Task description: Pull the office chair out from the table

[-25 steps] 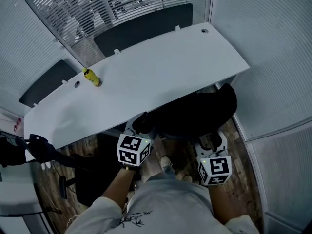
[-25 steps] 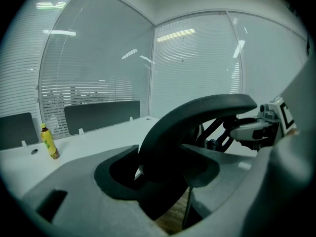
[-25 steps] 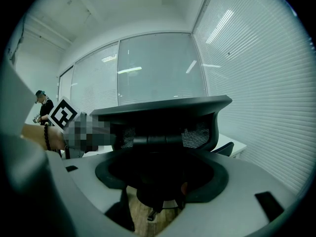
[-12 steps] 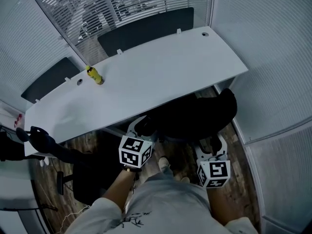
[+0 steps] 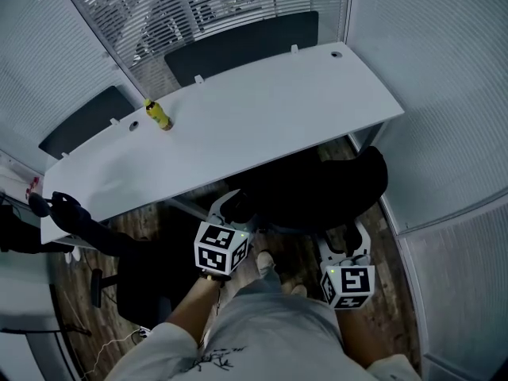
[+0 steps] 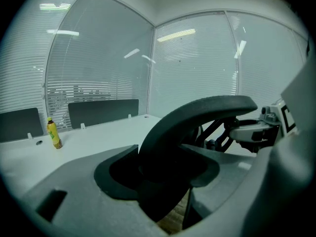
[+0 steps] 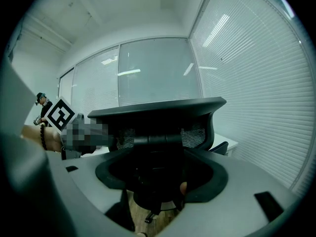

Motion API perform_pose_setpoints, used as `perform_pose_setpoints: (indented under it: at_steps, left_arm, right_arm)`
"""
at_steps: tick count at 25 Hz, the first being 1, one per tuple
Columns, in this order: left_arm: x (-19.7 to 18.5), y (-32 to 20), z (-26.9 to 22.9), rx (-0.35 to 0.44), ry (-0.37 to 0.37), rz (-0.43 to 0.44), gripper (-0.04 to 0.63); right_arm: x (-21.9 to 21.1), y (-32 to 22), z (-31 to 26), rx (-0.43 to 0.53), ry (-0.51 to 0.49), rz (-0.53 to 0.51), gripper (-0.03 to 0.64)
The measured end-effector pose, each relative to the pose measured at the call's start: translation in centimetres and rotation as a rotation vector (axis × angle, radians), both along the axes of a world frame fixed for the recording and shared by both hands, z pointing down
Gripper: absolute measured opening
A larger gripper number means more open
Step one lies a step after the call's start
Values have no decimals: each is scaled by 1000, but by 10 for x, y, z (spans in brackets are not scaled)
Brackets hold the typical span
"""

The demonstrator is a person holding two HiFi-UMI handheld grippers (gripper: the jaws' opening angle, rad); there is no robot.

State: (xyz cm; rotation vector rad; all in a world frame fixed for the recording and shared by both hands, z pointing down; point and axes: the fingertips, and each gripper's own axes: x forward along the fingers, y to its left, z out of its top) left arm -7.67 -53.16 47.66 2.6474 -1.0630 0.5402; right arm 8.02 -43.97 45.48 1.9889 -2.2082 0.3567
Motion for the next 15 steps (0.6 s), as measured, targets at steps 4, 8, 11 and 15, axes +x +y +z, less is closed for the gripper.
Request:
perform_pose_setpoints:
  at_steps: [4,8,11,15]
  left_arm:
    - [4,14,1,-3,-6,0,250]
    - [6,29,-1,0,-8,-1,250]
    - [8,38,-1,0,-8,-3,250]
    - [11,50,0,5,-9,0,250]
  right_arm:
    - [5,14,1,5,-3,6,264]
    - [8,29,0,14,-6,7,264]
    - [10,37,-1,14,-8,1,264]
    - [13,48,1,16,-12,1,264]
